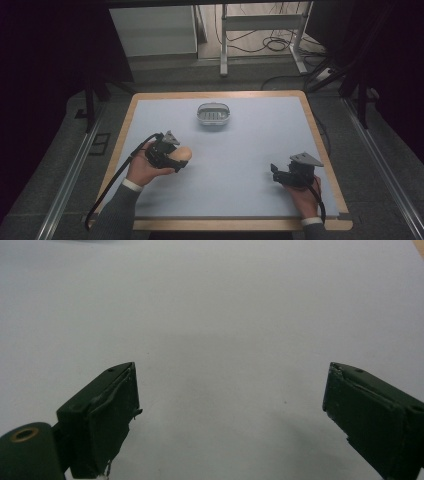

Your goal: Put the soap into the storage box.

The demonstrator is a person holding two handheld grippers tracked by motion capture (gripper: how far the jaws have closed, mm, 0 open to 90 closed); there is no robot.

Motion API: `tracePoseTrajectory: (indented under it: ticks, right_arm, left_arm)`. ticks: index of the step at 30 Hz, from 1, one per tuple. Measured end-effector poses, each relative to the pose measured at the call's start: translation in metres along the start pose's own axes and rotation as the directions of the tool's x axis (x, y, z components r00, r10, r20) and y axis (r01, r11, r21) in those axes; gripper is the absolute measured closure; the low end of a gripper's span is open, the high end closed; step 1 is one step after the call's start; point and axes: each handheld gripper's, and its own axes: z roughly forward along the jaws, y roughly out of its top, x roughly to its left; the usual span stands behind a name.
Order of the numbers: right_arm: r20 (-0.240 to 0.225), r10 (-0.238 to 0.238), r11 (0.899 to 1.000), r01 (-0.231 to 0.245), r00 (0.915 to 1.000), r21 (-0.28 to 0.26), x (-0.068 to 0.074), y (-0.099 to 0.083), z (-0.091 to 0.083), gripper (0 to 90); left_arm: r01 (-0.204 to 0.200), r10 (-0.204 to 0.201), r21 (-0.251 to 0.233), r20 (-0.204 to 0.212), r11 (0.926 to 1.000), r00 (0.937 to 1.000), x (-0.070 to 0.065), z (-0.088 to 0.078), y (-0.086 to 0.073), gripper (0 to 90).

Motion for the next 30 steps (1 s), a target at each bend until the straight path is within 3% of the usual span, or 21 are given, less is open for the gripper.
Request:
tracePoseTrajectory:
  ticks: [24, 30]
  right_arm:
    - [0.000, 0.000, 1.000, 0.000, 1.0000, 0.001, 0.000, 0.000, 0.000, 7.7]
    - [0.000, 0.000, 1.000, 0.000, 1.0000, 0.002, 0.000, 0.000, 0.000, 7.7]
  left_arm:
    - [-0.005, 0.005, -0.004, -0.006, 1.0000, 1.0000, 0.002, -0.002, 0.010, 33.0]
    - [-0.023, 0.023, -0.006, -0.009, 0.9997, 0.9997, 0.001, -0.004, 0.013, 33.0]
